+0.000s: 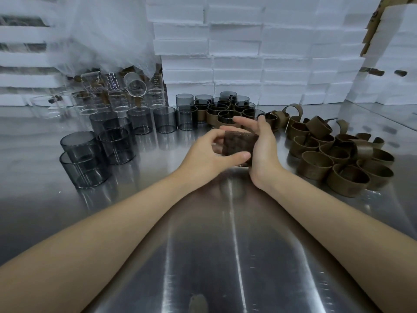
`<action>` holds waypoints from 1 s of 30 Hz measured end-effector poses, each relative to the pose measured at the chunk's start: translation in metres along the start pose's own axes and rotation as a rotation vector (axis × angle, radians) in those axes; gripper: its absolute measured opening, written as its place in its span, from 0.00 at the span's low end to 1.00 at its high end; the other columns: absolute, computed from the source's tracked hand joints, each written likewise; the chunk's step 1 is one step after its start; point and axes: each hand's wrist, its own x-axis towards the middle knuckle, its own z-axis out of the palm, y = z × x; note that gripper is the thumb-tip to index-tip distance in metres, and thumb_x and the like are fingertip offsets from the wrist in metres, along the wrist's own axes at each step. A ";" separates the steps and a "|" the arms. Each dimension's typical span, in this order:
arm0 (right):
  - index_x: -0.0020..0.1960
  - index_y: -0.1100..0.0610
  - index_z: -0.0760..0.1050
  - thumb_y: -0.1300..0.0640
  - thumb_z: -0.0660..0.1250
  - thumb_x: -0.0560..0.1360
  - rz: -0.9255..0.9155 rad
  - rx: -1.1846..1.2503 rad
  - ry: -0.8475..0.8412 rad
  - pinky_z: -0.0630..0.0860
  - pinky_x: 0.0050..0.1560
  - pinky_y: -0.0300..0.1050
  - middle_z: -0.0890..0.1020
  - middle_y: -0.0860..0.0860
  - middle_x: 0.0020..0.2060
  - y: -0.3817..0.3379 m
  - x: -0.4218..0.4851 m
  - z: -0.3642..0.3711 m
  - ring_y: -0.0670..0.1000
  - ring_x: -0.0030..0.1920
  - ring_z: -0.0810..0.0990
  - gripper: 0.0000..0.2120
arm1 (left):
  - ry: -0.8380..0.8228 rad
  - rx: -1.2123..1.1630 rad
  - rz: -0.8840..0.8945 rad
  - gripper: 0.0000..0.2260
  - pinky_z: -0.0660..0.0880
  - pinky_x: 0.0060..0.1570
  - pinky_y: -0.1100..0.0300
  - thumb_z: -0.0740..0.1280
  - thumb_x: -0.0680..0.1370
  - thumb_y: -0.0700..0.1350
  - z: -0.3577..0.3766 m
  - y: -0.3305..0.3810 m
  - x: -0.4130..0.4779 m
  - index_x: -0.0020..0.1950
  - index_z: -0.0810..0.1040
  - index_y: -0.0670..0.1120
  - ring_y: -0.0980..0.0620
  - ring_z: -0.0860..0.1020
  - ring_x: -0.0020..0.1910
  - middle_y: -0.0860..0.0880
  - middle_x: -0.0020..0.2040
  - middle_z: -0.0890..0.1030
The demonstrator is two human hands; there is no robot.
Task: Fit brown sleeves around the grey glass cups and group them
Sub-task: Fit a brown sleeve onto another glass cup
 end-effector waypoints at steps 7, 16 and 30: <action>0.60 0.58 0.77 0.41 0.45 0.83 0.146 -0.070 -0.219 0.74 0.63 0.56 0.82 0.60 0.57 0.008 0.005 0.005 0.60 0.60 0.79 0.28 | 0.134 -0.426 -0.168 0.13 0.81 0.49 0.57 0.71 0.76 0.41 -0.002 0.005 0.005 0.60 0.77 0.39 0.53 0.83 0.47 0.44 0.50 0.84; 0.77 0.49 0.52 0.70 0.64 0.76 -0.185 -0.372 -0.344 0.80 0.53 0.46 0.78 0.48 0.55 0.019 -0.001 0.002 0.42 0.49 0.81 0.37 | 0.203 -0.308 -0.178 0.14 0.76 0.58 0.57 0.58 0.84 0.51 -0.007 0.000 0.011 0.60 0.80 0.46 0.53 0.81 0.54 0.46 0.56 0.83; 0.44 0.51 0.64 0.64 0.68 0.69 -0.391 -0.767 -0.266 0.71 0.39 0.37 0.77 0.51 0.40 0.017 0.000 0.000 0.46 0.38 0.72 0.14 | 0.158 0.733 0.258 0.26 0.55 0.69 0.62 0.54 0.84 0.52 -0.001 -0.004 0.001 0.80 0.50 0.49 0.51 0.53 0.78 0.51 0.81 0.49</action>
